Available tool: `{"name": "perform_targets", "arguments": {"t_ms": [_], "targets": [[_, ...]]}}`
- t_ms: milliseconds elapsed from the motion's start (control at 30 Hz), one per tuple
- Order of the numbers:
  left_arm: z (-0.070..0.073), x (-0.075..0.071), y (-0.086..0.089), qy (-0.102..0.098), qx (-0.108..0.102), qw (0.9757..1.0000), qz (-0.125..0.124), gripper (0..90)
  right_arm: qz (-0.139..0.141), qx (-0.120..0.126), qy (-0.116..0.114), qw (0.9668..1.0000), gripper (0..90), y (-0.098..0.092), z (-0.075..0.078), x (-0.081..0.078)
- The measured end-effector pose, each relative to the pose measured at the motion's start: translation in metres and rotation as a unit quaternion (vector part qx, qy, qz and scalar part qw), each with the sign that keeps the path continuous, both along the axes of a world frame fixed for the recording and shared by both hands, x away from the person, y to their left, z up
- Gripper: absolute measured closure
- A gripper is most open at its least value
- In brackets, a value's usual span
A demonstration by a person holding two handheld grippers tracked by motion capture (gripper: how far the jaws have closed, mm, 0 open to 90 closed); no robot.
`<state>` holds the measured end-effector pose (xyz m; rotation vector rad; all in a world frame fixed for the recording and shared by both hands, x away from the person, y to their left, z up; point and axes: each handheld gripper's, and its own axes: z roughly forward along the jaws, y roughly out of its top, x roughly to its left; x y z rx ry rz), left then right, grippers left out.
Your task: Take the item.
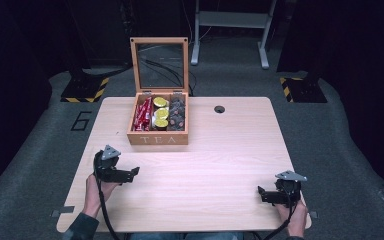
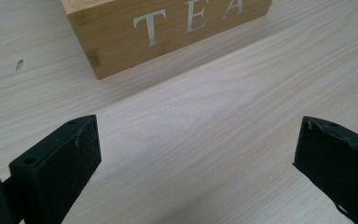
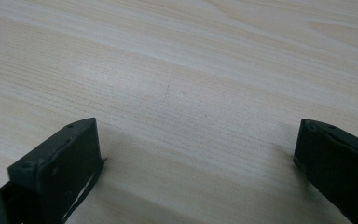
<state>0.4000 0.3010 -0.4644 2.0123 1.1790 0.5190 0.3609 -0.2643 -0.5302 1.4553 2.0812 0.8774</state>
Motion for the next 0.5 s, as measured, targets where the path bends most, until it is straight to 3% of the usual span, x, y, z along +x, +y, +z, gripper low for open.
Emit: {"name": "perform_targets", "arguments": {"t_ms": [500], "targets": [[0.025,0.026,-0.016,-0.014,0.004,0.9996,-0.025,1.7,0.000,0.001,0.000,1.0000,0.0,0.000,0.000,0.000]]}}
